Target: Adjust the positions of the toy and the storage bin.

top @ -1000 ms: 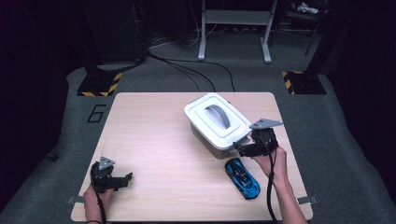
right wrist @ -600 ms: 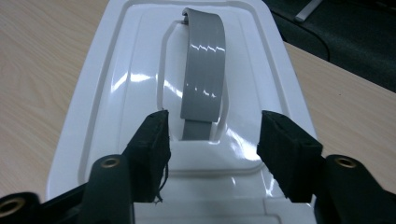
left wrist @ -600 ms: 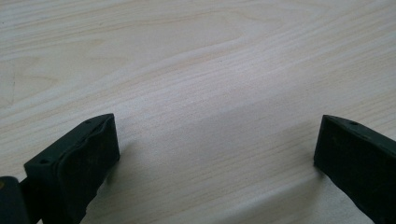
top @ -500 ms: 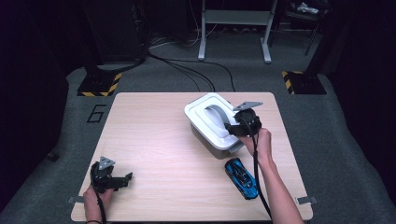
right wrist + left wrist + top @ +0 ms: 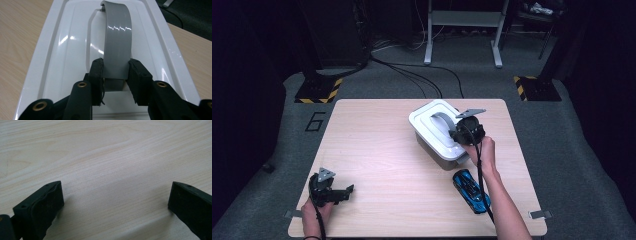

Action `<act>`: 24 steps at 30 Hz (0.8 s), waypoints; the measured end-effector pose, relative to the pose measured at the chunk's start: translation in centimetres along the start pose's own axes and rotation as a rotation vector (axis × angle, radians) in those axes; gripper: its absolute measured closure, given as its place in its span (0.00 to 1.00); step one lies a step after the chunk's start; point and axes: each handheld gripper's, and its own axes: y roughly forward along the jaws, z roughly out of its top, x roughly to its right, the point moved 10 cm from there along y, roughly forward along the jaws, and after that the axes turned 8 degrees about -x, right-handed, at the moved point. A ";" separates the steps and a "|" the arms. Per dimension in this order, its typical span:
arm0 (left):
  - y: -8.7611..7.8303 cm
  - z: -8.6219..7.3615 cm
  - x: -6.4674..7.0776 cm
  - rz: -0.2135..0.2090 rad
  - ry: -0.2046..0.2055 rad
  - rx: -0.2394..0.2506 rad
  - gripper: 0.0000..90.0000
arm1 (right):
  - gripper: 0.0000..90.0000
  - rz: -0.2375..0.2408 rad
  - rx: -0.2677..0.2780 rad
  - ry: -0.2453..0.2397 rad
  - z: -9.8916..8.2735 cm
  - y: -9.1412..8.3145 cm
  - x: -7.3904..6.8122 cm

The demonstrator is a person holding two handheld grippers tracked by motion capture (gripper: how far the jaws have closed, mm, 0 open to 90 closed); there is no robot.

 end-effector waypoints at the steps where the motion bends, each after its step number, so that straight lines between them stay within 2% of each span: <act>1: 0.0 0.0 0.0 0.000 0.001 0.000 0.00 | 0.74 0.005 0.002 0.001 0.1 0.0 0.0; 8: 0.0 0.0 0.0 0.000 0.000 0.000 0.00 | 0.74 0.029 0.000 0.023 0.4 0.3 -0.6; 9: 0.0 0.0 0.0 0.000 0.000 0.000 0.00 | 0.75 0.037 -0.001 0.048 0.5 0.3 -0.8; 17: 0.0 0.0 0.0 0.000 -0.001 -0.001 0.00 | 0.75 0.052 -0.001 0.064 0.8 0.6 -1.7; 21: 0.0 0.0 0.0 0.000 0.000 -0.001 0.00 | 0.75 0.068 -0.006 0.090 1.0 0.7 -2.3; 23: 0.0 0.0 0.0 0.000 -0.001 -0.001 0.00 | 0.75 0.082 -0.012 0.091 1.0 0.7 -2.7; 24: 0.0 0.0 0.0 0.000 -0.001 -0.001 0.00 | 0.75 0.079 -0.010 0.070 1.0 0.8 -2.6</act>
